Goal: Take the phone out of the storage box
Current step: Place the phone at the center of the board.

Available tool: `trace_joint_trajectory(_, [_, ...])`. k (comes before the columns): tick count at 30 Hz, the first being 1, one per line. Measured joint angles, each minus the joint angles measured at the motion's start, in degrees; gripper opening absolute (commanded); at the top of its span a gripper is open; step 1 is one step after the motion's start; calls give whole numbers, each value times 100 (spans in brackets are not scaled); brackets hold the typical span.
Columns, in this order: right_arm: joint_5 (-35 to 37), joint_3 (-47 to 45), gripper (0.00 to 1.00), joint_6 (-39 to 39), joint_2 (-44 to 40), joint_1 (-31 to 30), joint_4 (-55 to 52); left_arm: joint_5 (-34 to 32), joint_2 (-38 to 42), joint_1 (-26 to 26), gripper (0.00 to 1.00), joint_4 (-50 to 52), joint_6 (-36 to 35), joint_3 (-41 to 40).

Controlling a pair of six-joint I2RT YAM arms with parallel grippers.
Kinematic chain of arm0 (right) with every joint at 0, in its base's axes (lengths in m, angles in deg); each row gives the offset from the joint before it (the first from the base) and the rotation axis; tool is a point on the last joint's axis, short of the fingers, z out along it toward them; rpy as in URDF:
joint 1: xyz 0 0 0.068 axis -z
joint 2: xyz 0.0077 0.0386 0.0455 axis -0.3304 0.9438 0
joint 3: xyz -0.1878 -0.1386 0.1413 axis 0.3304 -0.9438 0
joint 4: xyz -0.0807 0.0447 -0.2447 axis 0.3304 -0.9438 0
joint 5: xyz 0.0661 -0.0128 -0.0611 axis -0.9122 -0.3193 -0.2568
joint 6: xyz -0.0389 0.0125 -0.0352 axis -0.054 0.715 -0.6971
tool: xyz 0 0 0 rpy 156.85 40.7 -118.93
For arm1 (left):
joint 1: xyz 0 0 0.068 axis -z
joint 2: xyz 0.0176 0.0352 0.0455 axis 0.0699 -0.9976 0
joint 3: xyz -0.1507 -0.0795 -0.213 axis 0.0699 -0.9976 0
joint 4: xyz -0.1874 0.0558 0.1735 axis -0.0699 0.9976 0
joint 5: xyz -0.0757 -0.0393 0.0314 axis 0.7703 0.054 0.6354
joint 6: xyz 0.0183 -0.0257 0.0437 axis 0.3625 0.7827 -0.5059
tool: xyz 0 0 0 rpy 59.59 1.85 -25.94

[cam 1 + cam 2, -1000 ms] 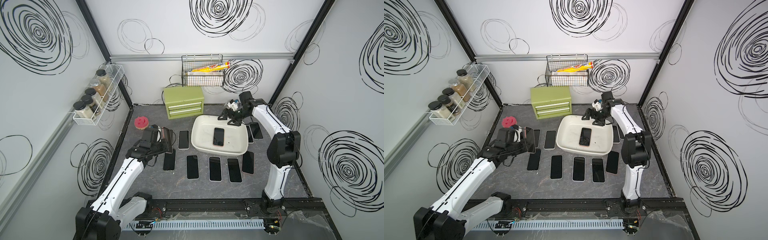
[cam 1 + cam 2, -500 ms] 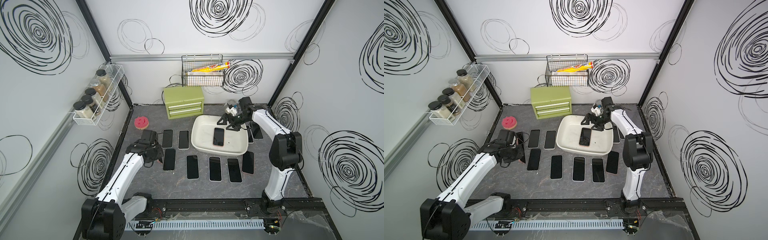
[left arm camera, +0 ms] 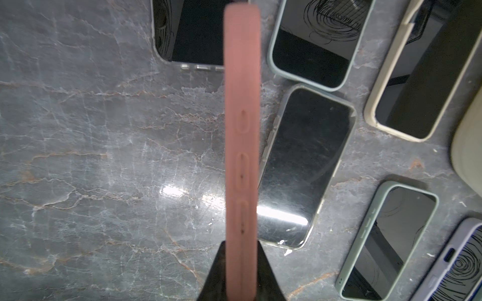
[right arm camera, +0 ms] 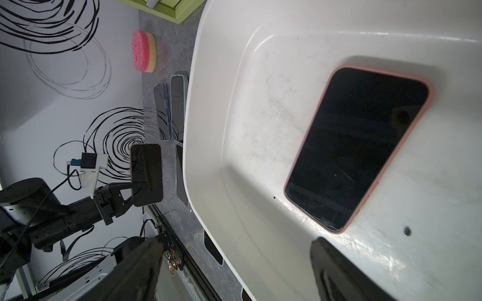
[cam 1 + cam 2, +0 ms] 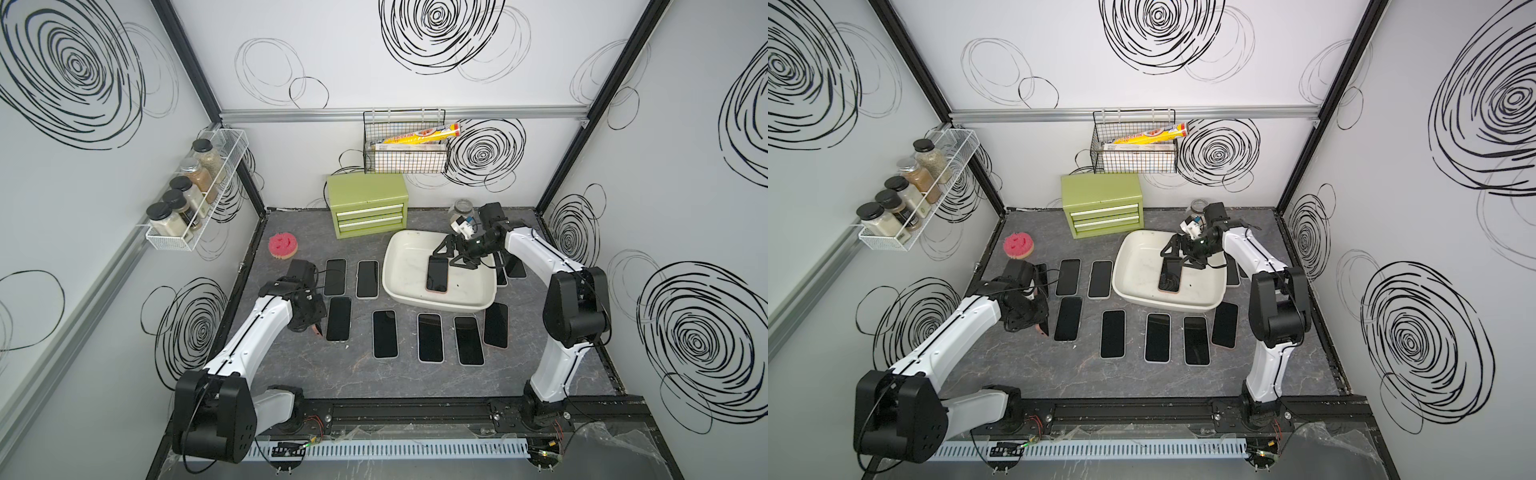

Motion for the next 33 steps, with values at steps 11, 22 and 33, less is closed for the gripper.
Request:
trace_joint_trajectory(11, [-140, -181, 93, -66, -177, 0, 197, 0, -310, -4, 3, -7, -2, 0])
trace_joint_trajectory(22, [-166, -286, 93, -125, -256, 0, 284, 0, -494, 48, 5, -9, 2, -2])
trace_joint_trajectory(33, [-166, -310, 93, -127, -256, 0, 289, 0, -868, 96, 18, -28, 39, 0])
